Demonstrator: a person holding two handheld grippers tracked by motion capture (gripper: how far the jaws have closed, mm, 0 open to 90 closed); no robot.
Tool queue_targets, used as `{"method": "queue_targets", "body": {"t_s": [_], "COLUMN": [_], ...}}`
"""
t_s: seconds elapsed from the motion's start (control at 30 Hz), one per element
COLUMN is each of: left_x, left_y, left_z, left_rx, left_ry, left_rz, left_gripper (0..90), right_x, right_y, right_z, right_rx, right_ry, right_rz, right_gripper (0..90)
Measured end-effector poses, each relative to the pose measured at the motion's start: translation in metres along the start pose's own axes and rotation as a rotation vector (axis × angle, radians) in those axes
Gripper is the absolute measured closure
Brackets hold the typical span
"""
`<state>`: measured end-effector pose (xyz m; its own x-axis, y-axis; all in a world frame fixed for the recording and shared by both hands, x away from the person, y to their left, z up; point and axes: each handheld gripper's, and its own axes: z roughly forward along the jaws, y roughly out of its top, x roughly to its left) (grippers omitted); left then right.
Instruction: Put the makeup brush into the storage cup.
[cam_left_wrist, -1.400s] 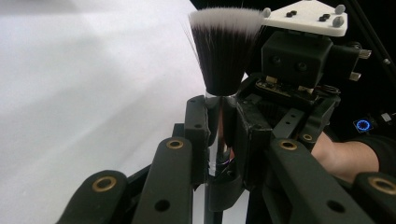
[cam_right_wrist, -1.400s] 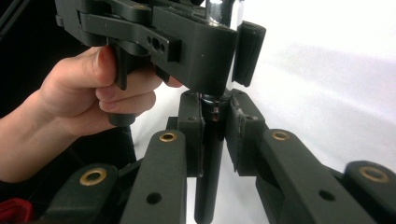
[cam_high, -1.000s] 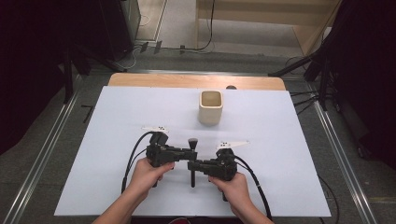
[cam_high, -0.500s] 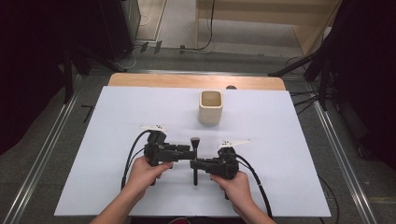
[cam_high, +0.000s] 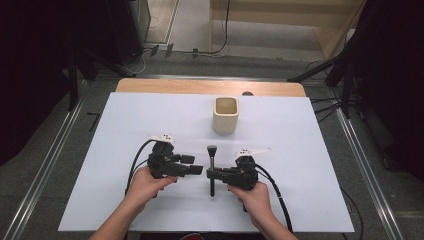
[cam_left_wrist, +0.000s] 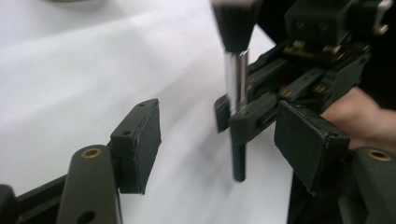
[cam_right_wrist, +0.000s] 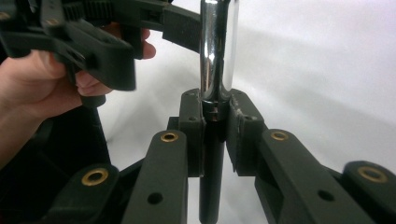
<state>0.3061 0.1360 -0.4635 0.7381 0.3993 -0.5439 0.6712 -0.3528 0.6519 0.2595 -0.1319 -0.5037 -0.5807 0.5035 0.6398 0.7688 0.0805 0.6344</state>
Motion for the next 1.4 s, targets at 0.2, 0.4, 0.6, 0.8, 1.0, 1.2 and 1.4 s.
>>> {"method": "queue_targets", "body": {"t_s": [0.2, 0.4, 0.6, 0.8, 1.0, 1.2, 1.4], "left_x": [0.001, 0.003, 0.001, 0.0, -0.001, -0.001, 0.0], "left_y": [-0.004, -0.009, -0.014, -0.019, -0.025, -0.029, -0.032], "left_z": [-0.003, -0.008, -0.01, -0.014, -0.018, -0.022, -0.027], "left_rx": [0.037, 0.052, 0.069, 0.078, 0.095, 0.113, 0.12], "left_ry": [0.061, 0.08, 0.105, 0.168, 0.192, 0.219, 0.243], "left_rz": [0.044, 0.064, 0.102, 0.157, 0.179, 0.199, 0.216], "left_gripper": [29.7, 30.1, 28.0, 25.4, 22.2, 22.2, 22.2], "right_x": [0.0, 0.001, 0.001, 0.001, 0.001, 0.0, -0.001], "right_y": [0.001, 0.003, 0.005, 0.006, 0.007, 0.009, 0.01], "right_z": [0.0, -0.002, -0.003, -0.004, -0.007, -0.008, -0.009], "right_rx": [0.019, 0.025, 0.033, 0.038, 0.032, 0.036, 0.037], "right_ry": [-0.009, -0.021, -0.031, -0.033, -0.036, -0.036, -0.037], "right_rz": [0.009, -0.007, -0.005, 0.002, 0.003, 0.006, 0.009], "right_gripper": [79.1, 79.1, 79.1, 79.1, 79.1, 79.1, 79.1]}}
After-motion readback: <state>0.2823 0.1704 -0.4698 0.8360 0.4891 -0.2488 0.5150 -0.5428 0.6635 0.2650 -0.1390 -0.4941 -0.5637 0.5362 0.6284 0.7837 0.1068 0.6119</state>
